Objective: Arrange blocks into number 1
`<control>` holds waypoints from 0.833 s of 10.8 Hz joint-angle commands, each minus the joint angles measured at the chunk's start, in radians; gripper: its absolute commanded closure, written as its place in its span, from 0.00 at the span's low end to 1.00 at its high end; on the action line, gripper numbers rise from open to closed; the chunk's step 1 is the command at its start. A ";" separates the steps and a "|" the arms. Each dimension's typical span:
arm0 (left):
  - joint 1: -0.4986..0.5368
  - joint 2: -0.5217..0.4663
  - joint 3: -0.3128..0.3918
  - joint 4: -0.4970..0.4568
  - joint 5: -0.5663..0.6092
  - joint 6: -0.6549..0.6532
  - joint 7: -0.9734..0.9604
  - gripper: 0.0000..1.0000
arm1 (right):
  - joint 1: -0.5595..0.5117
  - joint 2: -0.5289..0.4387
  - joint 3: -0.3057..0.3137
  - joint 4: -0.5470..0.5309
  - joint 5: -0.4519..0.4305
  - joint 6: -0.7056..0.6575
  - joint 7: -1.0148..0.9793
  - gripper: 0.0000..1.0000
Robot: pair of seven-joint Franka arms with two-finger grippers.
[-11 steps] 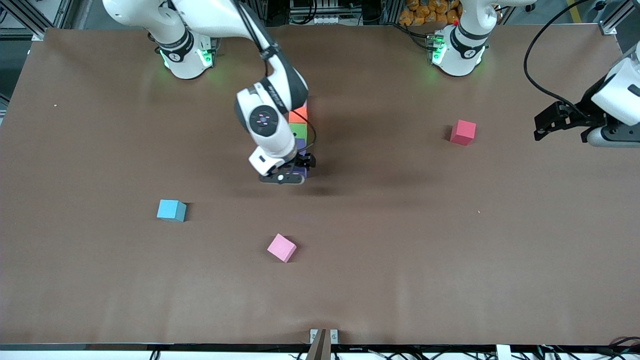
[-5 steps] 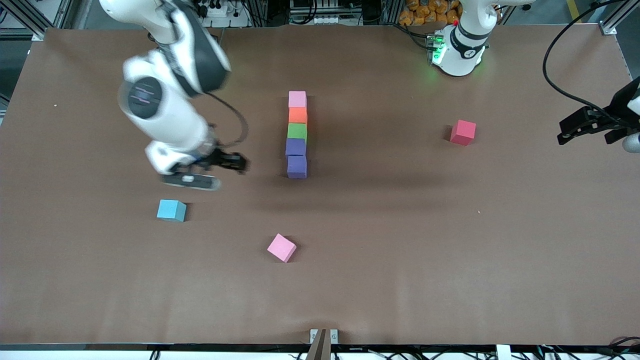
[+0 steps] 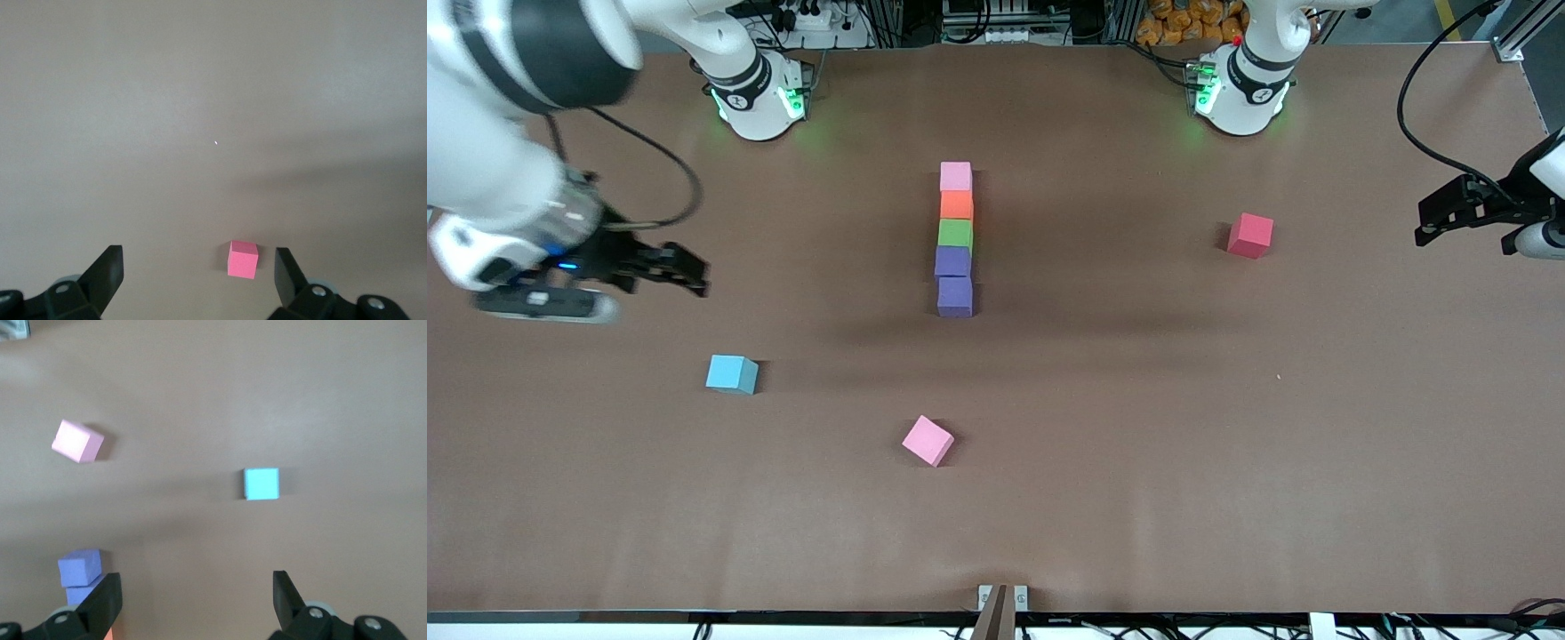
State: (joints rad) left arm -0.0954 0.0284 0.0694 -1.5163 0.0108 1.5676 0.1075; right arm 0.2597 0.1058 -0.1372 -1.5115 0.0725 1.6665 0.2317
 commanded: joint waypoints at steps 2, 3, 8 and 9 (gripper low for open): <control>0.006 -0.031 -0.006 -0.005 -0.014 -0.017 -0.068 0.00 | -0.117 -0.077 0.064 -0.009 -0.025 -0.028 -0.012 0.00; 0.006 -0.033 -0.006 -0.005 -0.014 -0.027 -0.063 0.00 | -0.147 -0.078 0.067 -0.007 -0.023 -0.034 -0.029 0.00; 0.000 -0.042 -0.010 -0.005 -0.015 -0.040 -0.071 0.00 | -0.200 -0.097 0.059 -0.007 -0.048 -0.077 -0.135 0.00; 0.000 -0.042 -0.010 -0.005 -0.015 -0.040 -0.071 0.00 | -0.200 -0.113 0.057 -0.012 -0.053 -0.089 -0.135 0.00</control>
State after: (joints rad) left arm -0.0952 0.0016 0.0623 -1.5163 0.0108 1.5442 0.0545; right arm 0.0715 0.0297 -0.0952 -1.5118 0.0489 1.6023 0.1059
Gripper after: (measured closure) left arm 0.000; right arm 0.000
